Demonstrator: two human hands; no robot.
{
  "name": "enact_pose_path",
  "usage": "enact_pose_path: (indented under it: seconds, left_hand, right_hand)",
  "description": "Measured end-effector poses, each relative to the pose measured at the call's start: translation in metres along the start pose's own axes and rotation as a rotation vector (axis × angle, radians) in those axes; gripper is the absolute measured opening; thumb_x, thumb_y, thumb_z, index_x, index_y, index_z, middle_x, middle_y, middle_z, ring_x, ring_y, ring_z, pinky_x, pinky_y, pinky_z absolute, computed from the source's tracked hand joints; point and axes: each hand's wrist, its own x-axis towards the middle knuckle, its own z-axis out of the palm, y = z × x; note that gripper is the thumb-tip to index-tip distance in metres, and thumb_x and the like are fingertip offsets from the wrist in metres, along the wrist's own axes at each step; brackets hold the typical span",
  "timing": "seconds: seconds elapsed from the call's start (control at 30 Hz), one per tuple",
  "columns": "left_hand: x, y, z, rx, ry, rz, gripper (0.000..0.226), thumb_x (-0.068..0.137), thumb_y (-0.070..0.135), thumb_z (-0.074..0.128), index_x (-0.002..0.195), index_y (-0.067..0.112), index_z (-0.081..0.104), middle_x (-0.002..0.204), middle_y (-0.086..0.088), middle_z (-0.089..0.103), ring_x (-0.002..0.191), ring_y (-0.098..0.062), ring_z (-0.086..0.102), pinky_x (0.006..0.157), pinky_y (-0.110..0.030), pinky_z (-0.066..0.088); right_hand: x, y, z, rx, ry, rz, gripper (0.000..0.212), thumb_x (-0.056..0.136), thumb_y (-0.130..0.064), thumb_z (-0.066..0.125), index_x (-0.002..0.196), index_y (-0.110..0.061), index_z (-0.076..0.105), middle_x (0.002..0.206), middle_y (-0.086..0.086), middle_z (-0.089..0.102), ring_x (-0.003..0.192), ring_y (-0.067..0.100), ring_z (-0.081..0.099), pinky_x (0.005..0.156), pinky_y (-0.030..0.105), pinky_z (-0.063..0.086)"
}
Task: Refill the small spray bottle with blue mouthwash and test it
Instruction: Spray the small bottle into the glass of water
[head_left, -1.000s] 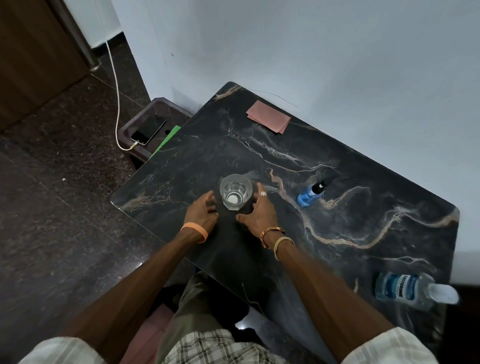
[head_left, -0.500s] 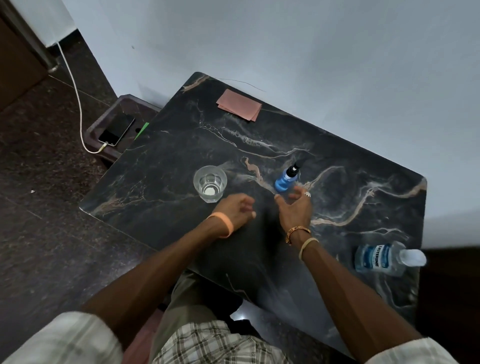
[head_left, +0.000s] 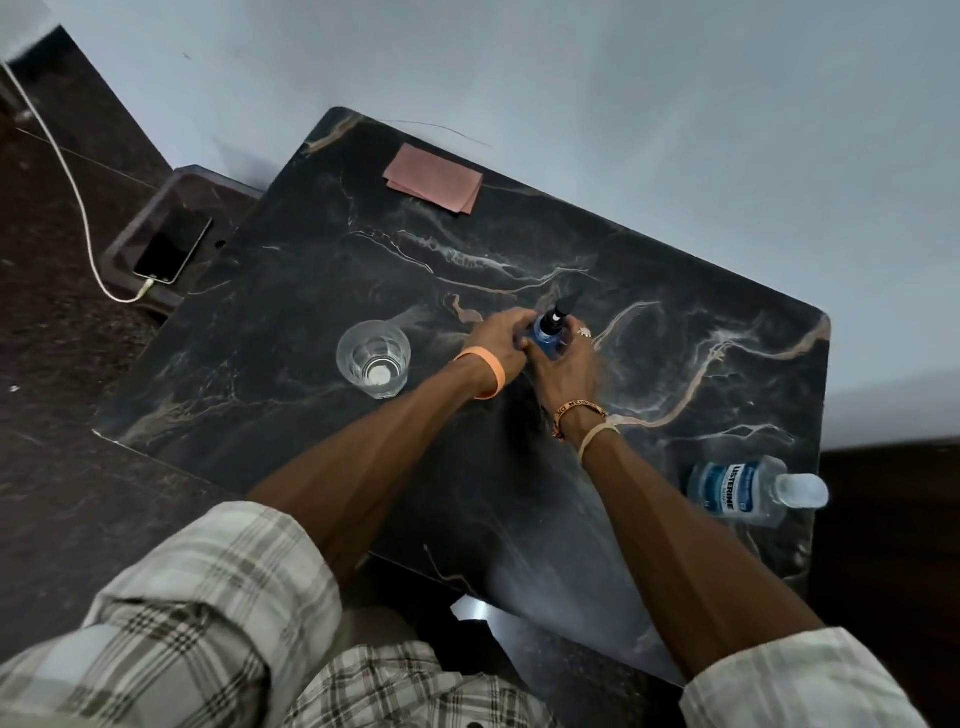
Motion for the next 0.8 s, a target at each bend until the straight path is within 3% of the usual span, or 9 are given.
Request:
enact_pose_path:
  seconds: [0.1, 0.23, 0.4, 0.6, 0.73, 0.8]
  left_hand:
    - [-0.004, -0.005, 0.001, -0.142, 0.012, 0.010, 0.049, 0.078, -0.022, 0.048, 0.120, 0.000, 0.061, 0.119, -0.014, 0.066, 0.112, -0.027, 0.063, 0.096, -0.032, 0.052]
    - [-0.018, -0.009, -0.008, -0.268, 0.043, 0.036, 0.044, 0.079, -0.018, 0.057, 0.119, 0.000, 0.059, 0.113, -0.006, 0.065, 0.109, -0.025, 0.065, 0.083, -0.017, 0.053]
    - [-0.034, -0.010, -0.026, -0.150, 0.124, 0.208, 0.058, 0.075, 0.000, 0.075, 0.128, 0.016, 0.059, 0.123, 0.000, 0.064, 0.114, -0.017, 0.060, 0.098, -0.038, 0.051]
    - [-0.055, 0.000, -0.047, -0.264, 0.305, 0.245, 0.042, 0.080, 0.013, 0.076, 0.119, 0.020, 0.063, 0.113, 0.005, 0.068, 0.104, -0.010, 0.065, 0.090, -0.041, 0.056]
    - [-0.080, 0.008, -0.050, -0.278, 0.334, 0.314, 0.042, 0.080, 0.010, 0.076, 0.117, 0.022, 0.060, 0.108, 0.000, 0.070, 0.098, -0.013, 0.068, 0.082, -0.040, 0.059]
    - [-0.096, 0.006, -0.051, -0.233, 0.360, 0.353, 0.048, 0.079, 0.015, 0.077, 0.121, 0.024, 0.058, 0.106, 0.008, 0.068, 0.097, -0.006, 0.067, 0.083, -0.034, 0.059]
  right_hand:
    - [0.000, 0.000, 0.002, -0.016, 0.012, -0.014, 0.046, 0.087, -0.021, 0.070, 0.128, -0.011, 0.053, 0.123, 0.006, 0.062, 0.111, 0.023, 0.059, 0.096, 0.043, 0.049]
    - [-0.007, -0.007, -0.002, -0.003, -0.011, -0.108, 0.038, 0.089, -0.024, 0.068, 0.124, -0.013, 0.056, 0.112, -0.004, 0.062, 0.102, 0.015, 0.060, 0.086, 0.027, 0.048]
    - [-0.017, -0.030, -0.006, 0.004, -0.088, -0.267, 0.040, 0.091, -0.039, 0.061, 0.128, -0.024, 0.051, 0.113, -0.008, 0.059, 0.103, 0.010, 0.058, 0.091, 0.032, 0.051]
    - [-0.030, -0.058, -0.001, 0.030, -0.134, -0.378, 0.060, 0.092, -0.042, 0.053, 0.145, -0.019, 0.036, 0.139, 0.006, 0.051, 0.125, 0.022, 0.051, 0.104, 0.048, 0.045]
    - [-0.037, -0.080, 0.004, 0.109, -0.057, -0.453, 0.072, 0.095, -0.036, 0.060, 0.153, -0.021, 0.021, 0.137, 0.003, 0.054, 0.122, 0.016, 0.055, 0.104, 0.044, 0.046]
    - [-0.041, -0.087, 0.007, 0.112, -0.005, -0.525, 0.074, 0.097, -0.030, 0.058, 0.155, -0.018, 0.014, 0.143, -0.021, 0.046, 0.120, -0.005, 0.052, 0.103, 0.026, 0.046]
